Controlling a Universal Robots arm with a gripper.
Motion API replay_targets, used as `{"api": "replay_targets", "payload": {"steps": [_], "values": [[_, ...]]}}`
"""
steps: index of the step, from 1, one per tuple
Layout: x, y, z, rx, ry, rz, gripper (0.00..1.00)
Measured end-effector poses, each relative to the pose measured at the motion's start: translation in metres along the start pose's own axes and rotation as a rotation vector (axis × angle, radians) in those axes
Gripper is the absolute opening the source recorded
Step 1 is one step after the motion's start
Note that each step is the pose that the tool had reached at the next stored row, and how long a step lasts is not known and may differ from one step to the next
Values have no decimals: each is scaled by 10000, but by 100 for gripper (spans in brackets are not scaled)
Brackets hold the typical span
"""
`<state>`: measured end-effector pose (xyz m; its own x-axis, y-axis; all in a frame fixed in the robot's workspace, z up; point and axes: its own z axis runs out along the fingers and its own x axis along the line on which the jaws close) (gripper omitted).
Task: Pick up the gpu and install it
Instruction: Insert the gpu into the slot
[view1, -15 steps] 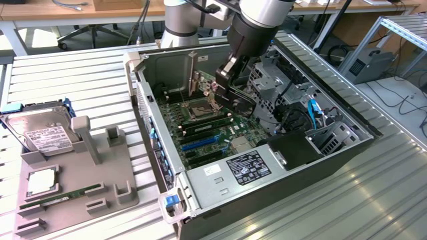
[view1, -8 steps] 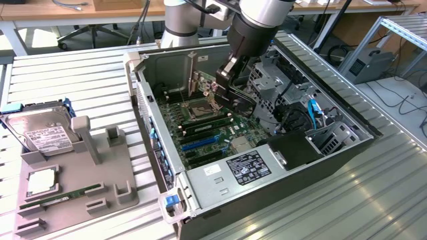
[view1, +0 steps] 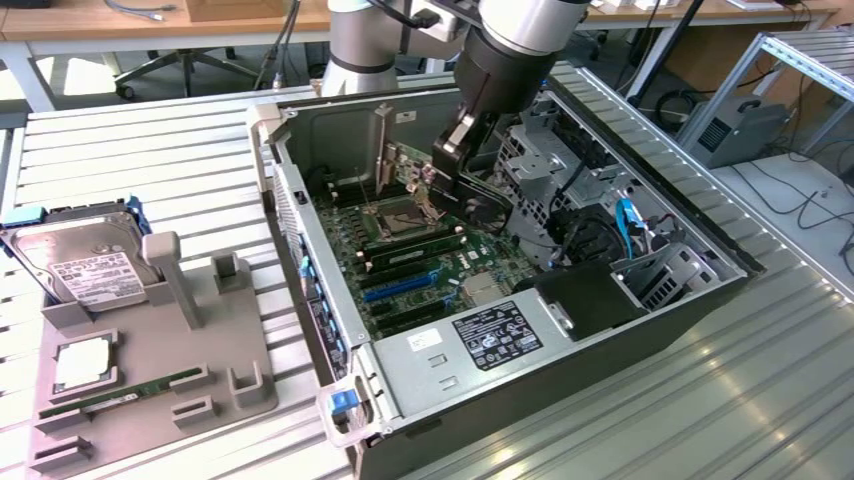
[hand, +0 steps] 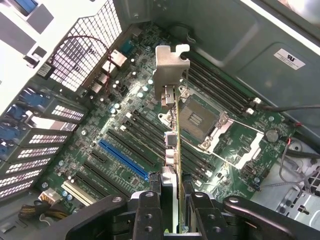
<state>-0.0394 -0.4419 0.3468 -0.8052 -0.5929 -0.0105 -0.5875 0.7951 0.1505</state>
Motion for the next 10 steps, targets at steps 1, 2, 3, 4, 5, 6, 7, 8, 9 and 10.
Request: {"api": "replay_targets", "payload": {"steps": [1,2,3,4,5,6,7,8,9,10], "values": [[0,0,0,0,3,-19,27],[0,0,0,0,6,-41,27],[0,0,0,-1,9,-60,27],[0,0,0,0,12,-78,27],[0,0,0,-1,15,-95,27],[0,0,0,-1,17,-113,27],[0,0,0,-1,20,-129,27],[0,0,0,-1,22,-147,27],[0,0,0,-2,25,-162,27],[0,0,0,-2,29,-186,27]]}}
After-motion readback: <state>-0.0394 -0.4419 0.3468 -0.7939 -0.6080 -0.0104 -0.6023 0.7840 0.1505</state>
